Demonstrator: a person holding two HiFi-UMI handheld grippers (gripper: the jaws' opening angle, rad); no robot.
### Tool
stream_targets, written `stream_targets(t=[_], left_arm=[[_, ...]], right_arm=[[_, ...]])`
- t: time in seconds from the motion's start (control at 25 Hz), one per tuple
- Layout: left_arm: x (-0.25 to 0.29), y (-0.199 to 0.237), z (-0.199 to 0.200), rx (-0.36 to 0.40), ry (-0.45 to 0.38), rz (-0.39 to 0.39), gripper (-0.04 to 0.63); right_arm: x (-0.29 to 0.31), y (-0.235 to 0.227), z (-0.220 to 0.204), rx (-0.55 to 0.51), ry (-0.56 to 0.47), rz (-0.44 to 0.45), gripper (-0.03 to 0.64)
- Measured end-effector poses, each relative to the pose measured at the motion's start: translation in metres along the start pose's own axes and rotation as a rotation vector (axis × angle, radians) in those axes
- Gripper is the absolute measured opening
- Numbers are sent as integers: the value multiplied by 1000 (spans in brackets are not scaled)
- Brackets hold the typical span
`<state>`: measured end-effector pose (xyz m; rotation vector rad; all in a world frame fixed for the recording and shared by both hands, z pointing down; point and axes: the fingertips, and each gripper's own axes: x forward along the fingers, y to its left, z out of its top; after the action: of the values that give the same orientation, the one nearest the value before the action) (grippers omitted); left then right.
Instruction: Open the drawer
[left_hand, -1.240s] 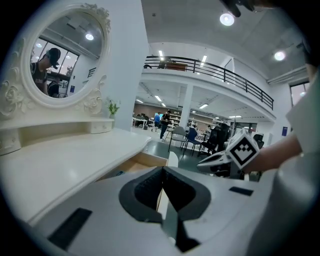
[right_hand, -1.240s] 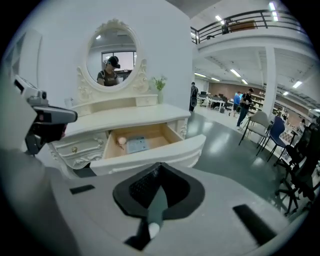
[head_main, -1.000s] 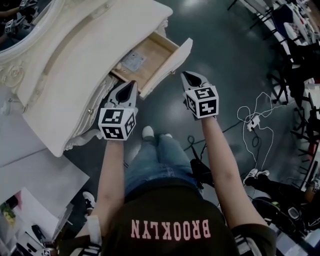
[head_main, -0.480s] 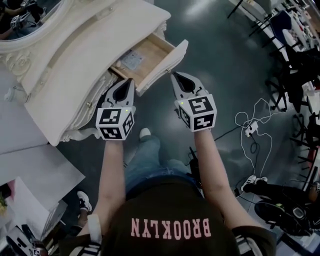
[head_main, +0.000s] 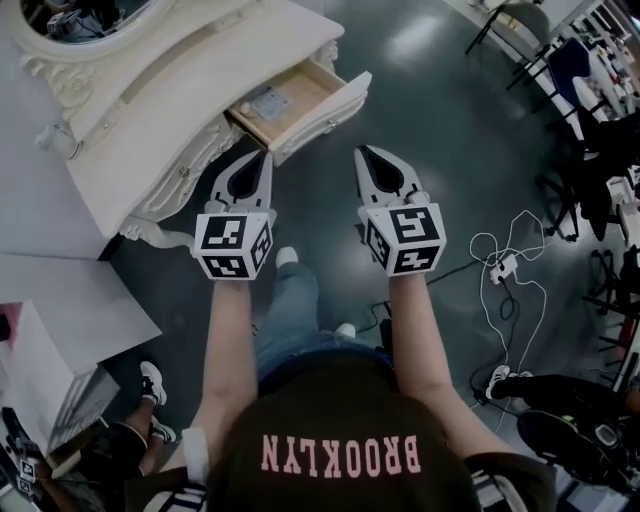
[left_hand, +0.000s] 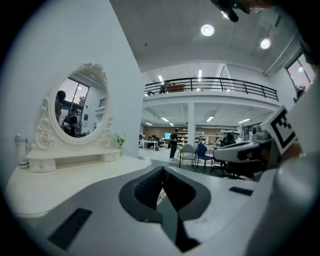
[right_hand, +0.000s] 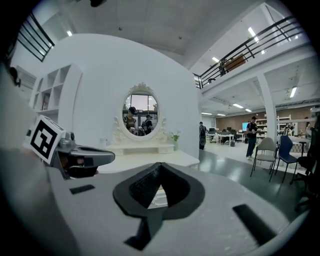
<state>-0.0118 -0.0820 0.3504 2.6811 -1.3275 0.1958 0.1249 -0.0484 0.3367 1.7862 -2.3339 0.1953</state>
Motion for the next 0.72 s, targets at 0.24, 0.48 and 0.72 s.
stream_targets(t=[0.24, 0.48, 0.72], left_arm=[[-55, -37, 22, 11, -64, 40, 5], [-96, -62, 41, 31, -113, 90, 5], [-102, -46, 66, 29, -150, 140, 5]], right_arm=[[-60, 25, 12, -59, -52, 47, -2], [-101, 30, 30, -86, -111, 67, -2], [-100, 23, 56, -107, -150, 66, -2]])
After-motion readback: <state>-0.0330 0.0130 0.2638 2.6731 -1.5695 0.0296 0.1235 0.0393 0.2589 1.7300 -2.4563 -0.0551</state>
